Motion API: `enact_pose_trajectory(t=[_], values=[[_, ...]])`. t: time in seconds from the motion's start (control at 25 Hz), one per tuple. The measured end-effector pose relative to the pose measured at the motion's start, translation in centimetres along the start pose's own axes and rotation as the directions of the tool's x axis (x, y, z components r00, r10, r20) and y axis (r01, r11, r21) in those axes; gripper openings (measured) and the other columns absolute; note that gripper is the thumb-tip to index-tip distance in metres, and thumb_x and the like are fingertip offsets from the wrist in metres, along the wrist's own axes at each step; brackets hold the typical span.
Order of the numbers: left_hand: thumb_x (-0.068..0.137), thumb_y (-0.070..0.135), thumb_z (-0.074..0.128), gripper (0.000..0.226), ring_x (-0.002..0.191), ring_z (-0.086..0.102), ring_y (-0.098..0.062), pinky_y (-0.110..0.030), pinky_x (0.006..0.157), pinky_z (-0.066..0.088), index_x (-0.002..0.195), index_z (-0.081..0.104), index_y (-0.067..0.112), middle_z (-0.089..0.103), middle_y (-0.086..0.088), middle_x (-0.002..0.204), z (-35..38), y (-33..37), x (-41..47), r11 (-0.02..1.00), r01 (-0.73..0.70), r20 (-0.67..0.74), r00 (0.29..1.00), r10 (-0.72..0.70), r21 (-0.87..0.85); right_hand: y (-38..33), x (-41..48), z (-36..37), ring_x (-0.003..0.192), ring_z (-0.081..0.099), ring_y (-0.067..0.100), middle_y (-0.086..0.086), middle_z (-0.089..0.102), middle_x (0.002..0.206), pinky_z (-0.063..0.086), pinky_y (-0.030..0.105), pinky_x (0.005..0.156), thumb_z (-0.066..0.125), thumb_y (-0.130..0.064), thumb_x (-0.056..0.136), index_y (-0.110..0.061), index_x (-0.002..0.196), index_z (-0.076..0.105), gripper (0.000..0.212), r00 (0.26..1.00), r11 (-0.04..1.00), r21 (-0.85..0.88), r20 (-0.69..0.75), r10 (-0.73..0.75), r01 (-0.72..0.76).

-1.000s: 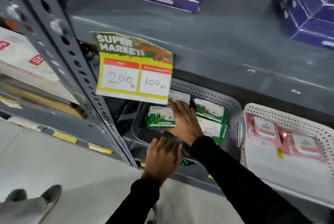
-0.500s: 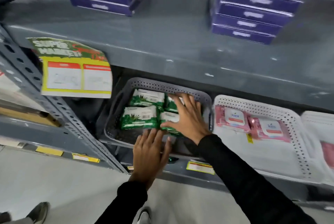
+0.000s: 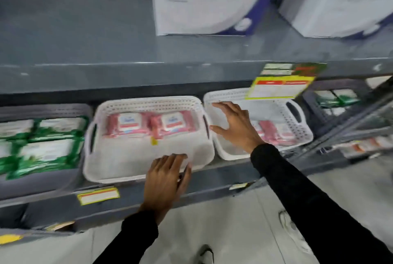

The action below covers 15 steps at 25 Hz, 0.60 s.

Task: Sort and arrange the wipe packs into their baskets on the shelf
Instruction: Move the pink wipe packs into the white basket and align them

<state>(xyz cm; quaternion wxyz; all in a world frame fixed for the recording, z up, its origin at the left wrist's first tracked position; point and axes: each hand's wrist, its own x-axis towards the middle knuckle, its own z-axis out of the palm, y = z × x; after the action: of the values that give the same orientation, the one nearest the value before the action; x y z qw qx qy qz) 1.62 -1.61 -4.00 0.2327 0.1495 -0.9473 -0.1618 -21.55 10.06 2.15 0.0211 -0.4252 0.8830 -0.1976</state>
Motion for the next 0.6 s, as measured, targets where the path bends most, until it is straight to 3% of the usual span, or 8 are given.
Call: enact_pose_trajectory(t=[0.16, 0.36, 0.44, 0.6], values=[[0.099, 0.037, 0.045, 0.031, 0.078, 0.067, -0.03, -0.039, 0.072, 0.053, 0.103, 0.069, 0.017, 0.072, -0.002, 0.085, 3.5, 3.6, 1.5, 0.993, -0.02, 0.058, 0.998, 0.014, 0.112, 9.6, -1.2, -1.9, 0.142, 0.032, 0.022, 0.002, 0.042, 0.152, 0.021, 0.038, 0.105, 0.084, -0.05, 0.068, -0.024, 0.149, 0.038, 0.096, 0.986, 0.992, -0.043, 0.114, 0.125, -0.121], [0.103, 0.037, 0.039, 0.033, 0.069, 0.064, -0.029, -0.04, 0.066, 0.049, 0.094, 0.067, 0.021, 0.069, 0.0, 0.075, 4.6, 4.3, 1.4, 0.967, 0.005, 0.109, 0.994, -0.034, 0.253, 14.1, -1.1, -0.1, 0.146, 0.028, 0.023, 0.008, 0.04, 0.156, 0.02, 0.041, 0.113, 0.087, -0.051, 0.062, -0.016, 0.153, 0.031, 0.112, 0.941, 0.985, -0.172, 0.33, 0.08, -0.023], [0.104, 0.037, 0.038, 0.033, 0.069, 0.064, -0.028, -0.04, 0.066, 0.05, 0.094, 0.066, 0.022, 0.068, 0.001, 0.076, 4.6, 4.3, 1.4, 0.966, 0.019, 0.125, 0.991, -0.053, 0.257, 14.5, -0.5, 0.3, 0.141, 0.035, 0.023, 0.007, 0.046, 0.151, 0.025, 0.04, 0.111, 0.088, -0.048, 0.063, -0.015, 0.15, 0.036, 0.106, 0.949, 0.981, -0.193, 0.307, 0.073, -0.013], [0.104, 0.039, 0.034, 0.038, 0.072, 0.066, -0.027, -0.039, 0.067, 0.052, 0.101, 0.066, 0.02, 0.07, 0.001, 0.08, 4.1, 4.1, 1.6, 0.98, 0.013, 0.123, 0.992, -0.038, 0.196, 13.3, -0.5, 0.2, 0.132, 0.043, 0.019, 0.0, 0.056, 0.14, 0.018, 0.038, 0.1, 0.084, -0.058, 0.063, -0.024, 0.142, 0.045, 0.095, 0.984, 0.989, -0.147, 0.166, 0.059, -0.034]])
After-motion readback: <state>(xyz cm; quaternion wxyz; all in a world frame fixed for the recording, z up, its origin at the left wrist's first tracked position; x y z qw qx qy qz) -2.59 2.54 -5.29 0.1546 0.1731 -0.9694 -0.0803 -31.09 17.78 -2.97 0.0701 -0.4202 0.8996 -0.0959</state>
